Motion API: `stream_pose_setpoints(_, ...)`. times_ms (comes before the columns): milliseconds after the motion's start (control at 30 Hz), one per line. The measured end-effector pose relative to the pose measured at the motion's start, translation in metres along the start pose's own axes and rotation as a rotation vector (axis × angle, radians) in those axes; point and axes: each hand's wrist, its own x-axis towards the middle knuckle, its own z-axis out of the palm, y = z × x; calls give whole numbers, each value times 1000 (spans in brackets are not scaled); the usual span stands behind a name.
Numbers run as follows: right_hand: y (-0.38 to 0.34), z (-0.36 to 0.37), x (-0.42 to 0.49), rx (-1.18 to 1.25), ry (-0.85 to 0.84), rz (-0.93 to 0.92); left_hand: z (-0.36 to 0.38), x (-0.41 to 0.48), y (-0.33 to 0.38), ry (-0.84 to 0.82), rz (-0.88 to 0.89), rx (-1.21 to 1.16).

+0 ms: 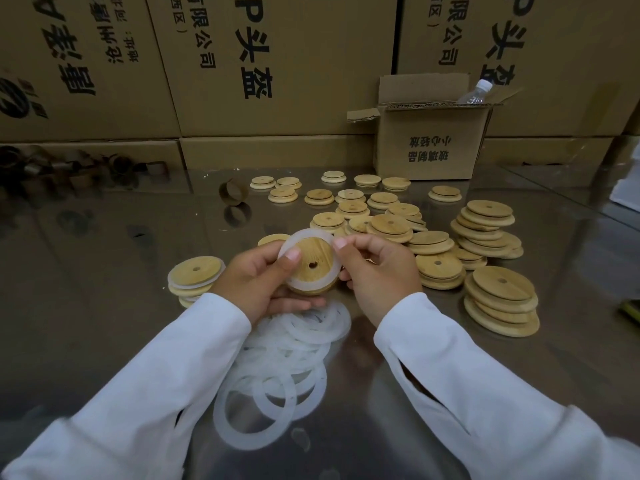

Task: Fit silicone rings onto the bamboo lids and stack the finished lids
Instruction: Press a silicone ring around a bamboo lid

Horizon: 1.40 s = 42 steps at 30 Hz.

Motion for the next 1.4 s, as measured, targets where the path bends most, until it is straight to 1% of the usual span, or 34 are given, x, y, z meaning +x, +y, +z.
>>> stream_pose_setpoints(167, 0, -2, 1, -48, 14, 3, 1, 0, -1, 7, 22, 35)
stream_pose_setpoints(300, 2, -2, 2, -27, 47, 46, 3, -1, 0, 8, 50, 29)
stream_pose_setpoints(400, 2, -1, 2, -34, 55, 45, 4, -1, 0, 32, 77, 26)
stream_pose_setpoints(567, 0, -1, 1, -16, 27, 24, 4, -2, 1, 72, 117, 18)
stream_pose_setpoints(700, -3, -1, -1, 45, 11, 11, 4, -1, 1, 79, 129, -14)
stream_pose_setpoints(767, -4, 1, -3, 68, -5, 3, 4, 0, 1, 108, 135, -38)
stream_pose_setpoints(867, -3, 3, -4, 26, -26, -10, 2, 2, 2, 160, 153, -70)
stream_pose_setpoints(1000, -2, 4, -4, -19, -9, 21, 2, 2, 2, 139, 141, -86)
stream_pose_setpoints(1100, -1, 3, -1, 6, 20, 78, 1, 1, 0, 114, 139, -38)
stream_pose_setpoints(1167, -1, 3, 0, 26, 31, 109, 0, 1, -1, 107, 161, 44)
stream_pose_setpoints(1267, 0, 3, -1, -53, 23, 41, -1, 1, -2, 109, 184, 162)
stream_pose_setpoints(1400, 1, 3, -3, -154, -12, -58, 0, 1, -4, 121, 200, 182)
